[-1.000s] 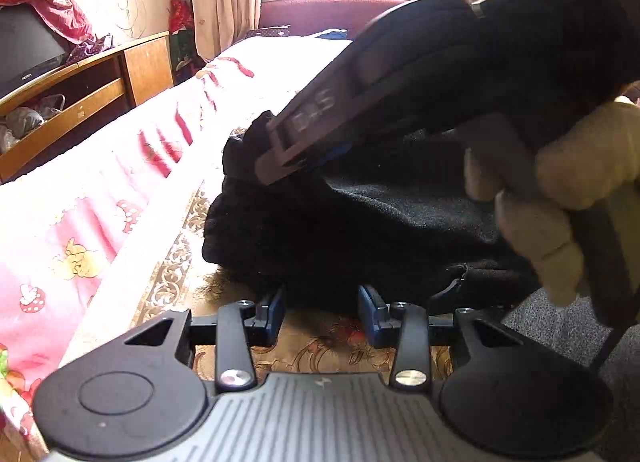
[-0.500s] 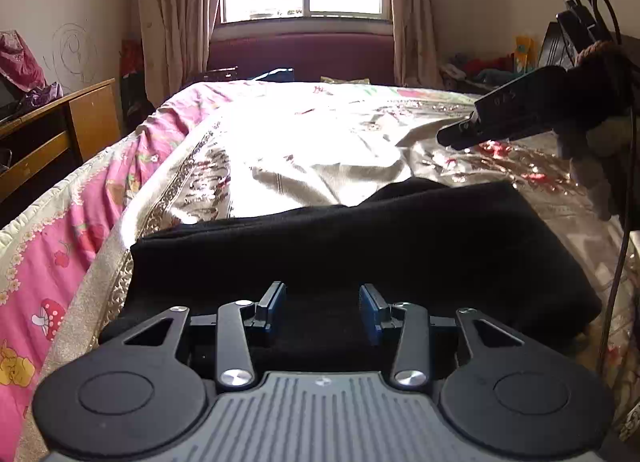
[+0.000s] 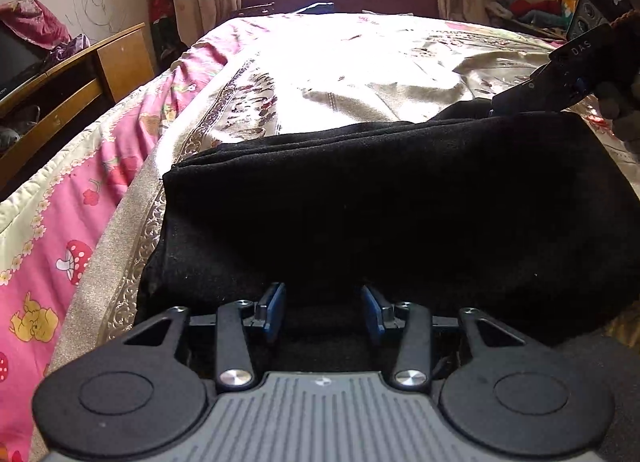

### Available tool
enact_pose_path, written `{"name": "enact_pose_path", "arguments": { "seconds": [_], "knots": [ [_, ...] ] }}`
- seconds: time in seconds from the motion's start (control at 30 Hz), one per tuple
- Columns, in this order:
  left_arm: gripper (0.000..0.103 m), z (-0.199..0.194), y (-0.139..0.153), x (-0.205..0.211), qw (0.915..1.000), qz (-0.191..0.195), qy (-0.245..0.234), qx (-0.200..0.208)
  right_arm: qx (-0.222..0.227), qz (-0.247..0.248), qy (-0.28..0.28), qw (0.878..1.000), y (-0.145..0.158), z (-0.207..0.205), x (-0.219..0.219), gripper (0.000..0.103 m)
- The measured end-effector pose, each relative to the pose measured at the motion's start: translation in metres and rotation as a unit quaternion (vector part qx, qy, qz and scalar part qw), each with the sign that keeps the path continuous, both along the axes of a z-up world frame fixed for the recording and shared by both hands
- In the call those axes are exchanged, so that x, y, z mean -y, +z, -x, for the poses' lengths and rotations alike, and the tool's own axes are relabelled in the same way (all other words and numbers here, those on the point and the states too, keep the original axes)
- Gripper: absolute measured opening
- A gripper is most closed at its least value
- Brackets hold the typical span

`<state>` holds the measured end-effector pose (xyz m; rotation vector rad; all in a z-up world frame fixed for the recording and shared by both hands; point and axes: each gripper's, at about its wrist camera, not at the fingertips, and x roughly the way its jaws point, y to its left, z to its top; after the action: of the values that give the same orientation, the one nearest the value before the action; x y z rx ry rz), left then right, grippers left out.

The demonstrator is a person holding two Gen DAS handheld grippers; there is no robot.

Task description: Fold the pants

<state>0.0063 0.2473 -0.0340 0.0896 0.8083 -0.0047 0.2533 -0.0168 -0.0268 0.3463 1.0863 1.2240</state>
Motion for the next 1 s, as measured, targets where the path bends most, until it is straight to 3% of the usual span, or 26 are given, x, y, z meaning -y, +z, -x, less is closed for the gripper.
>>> {"name": "enact_pose_path", "arguments": {
  "seconds": [0.07, 0.17, 0.27, 0.37, 0.47, 0.5, 0.57, 0.7, 0.8, 0.9, 1.0],
  "knots": [
    [0.056, -0.002, 0.002, 0.001, 1.0000, 0.000, 0.004, -0.004, 0.030, -0.012, -0.006, 0.999, 0.012, -0.002, 0.005, 0.023],
    [0.056, -0.005, 0.004, 0.006, 1.0000, -0.007, 0.007, 0.000, 0.085, 0.019, -0.024, 0.996, 0.017, -0.017, 0.010, 0.040],
    [0.056, -0.007, 0.014, 0.017, 0.9997, -0.008, 0.001, 0.025, 0.061, 0.055, -0.025, 0.996, -0.002, -0.035, 0.010, 0.041],
    [0.056, -0.010, 0.033, 0.030, 0.9975, 0.000, -0.011, 0.069, 0.022, 0.032, -0.026, 0.999, -0.014, -0.040, 0.022, 0.041],
    [0.056, -0.024, 0.040, 0.041, 0.9944, 0.038, -0.027, 0.095, 0.047, 0.018, -0.035, 0.998, -0.011, -0.039, 0.032, 0.041],
    [0.056, -0.030, 0.038, 0.046, 0.9931, 0.053, -0.036, 0.098, 0.037, 0.009, -0.041, 0.998, -0.013, -0.043, 0.037, 0.041],
    [0.056, -0.040, 0.031, 0.055, 0.9921, 0.064, -0.052, 0.095, -0.003, 0.005, -0.033, 0.999, -0.023, -0.053, 0.039, 0.041],
    [0.056, -0.050, 0.017, 0.071, 0.9915, 0.070, -0.075, 0.081, -0.045, -0.008, 0.032, 0.998, -0.034, -0.056, 0.034, 0.041],
    [0.056, -0.053, 0.012, 0.075, 0.9924, 0.065, -0.075, 0.074, -0.043, -0.044, 0.060, 0.996, -0.022, -0.047, 0.034, 0.041],
    [0.057, -0.055, 0.010, 0.073, 0.9926, 0.072, -0.072, 0.066, -0.030, -0.081, 0.085, 0.993, -0.006, -0.034, 0.035, 0.048],
    [0.057, -0.056, 0.006, 0.075, 0.9932, 0.068, -0.072, 0.062, -0.020, -0.088, 0.102, 0.991, -0.003, -0.022, 0.028, 0.049]
  ]
}}
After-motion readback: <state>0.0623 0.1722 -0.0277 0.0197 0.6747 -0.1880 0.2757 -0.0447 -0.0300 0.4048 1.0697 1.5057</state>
